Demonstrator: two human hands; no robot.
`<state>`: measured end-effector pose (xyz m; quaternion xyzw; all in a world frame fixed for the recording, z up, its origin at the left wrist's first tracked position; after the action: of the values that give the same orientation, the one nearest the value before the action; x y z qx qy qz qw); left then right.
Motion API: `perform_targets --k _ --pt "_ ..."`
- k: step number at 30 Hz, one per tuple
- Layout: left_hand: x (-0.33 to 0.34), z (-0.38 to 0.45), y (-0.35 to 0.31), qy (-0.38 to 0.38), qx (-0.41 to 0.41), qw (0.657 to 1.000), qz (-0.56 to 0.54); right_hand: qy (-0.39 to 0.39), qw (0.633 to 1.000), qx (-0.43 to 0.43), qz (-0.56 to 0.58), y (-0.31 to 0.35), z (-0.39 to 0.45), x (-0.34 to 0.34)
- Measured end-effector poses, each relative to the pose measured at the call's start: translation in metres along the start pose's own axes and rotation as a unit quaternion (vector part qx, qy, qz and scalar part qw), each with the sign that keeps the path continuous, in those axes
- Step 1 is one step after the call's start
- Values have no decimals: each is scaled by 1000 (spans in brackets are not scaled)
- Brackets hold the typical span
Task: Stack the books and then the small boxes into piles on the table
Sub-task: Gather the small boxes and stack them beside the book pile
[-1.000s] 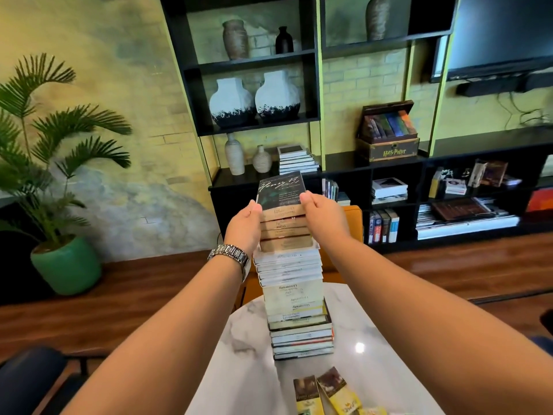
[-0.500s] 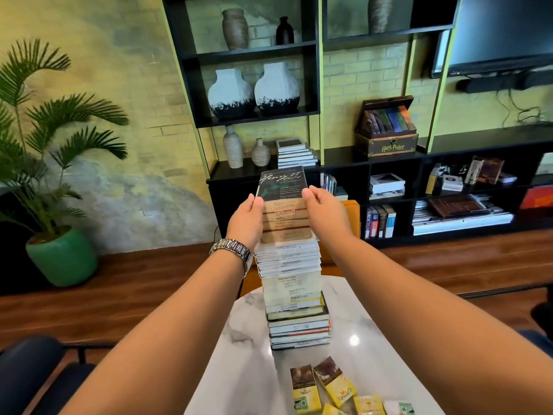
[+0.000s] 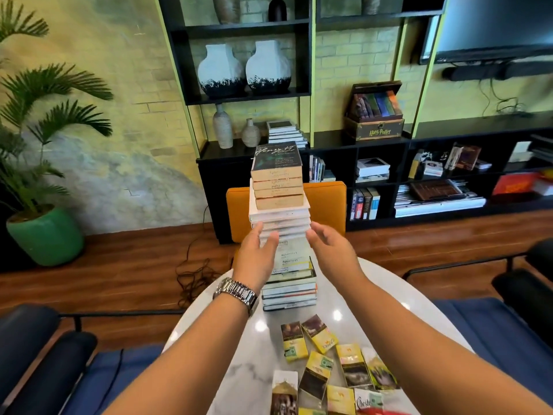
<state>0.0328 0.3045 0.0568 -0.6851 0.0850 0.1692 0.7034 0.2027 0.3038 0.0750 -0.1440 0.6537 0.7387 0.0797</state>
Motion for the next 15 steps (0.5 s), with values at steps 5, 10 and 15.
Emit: perform_targets --k 5,10,15 --pt "17 -52 34 37 -59 998 -10 28 999 42 -18 -38 -51 6" --pt "27 -114 56 50 -83 994 54 60 993 77 -58 -79 -107 -2" --pt "37 -170 93 67 -135 983 100 103 978 140 -115 -134 -153 -18"
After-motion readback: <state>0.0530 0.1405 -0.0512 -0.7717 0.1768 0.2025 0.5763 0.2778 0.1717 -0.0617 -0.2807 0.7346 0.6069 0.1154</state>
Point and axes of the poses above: each hand's wrist, its own z-axis towards the middle knuckle, its own x-axis out of the palm, y = z × x, the point moved 1 cm from there along z, towards the middle knuckle, and after that the axes turned 5 degrees about y, right-handed, at the moved point
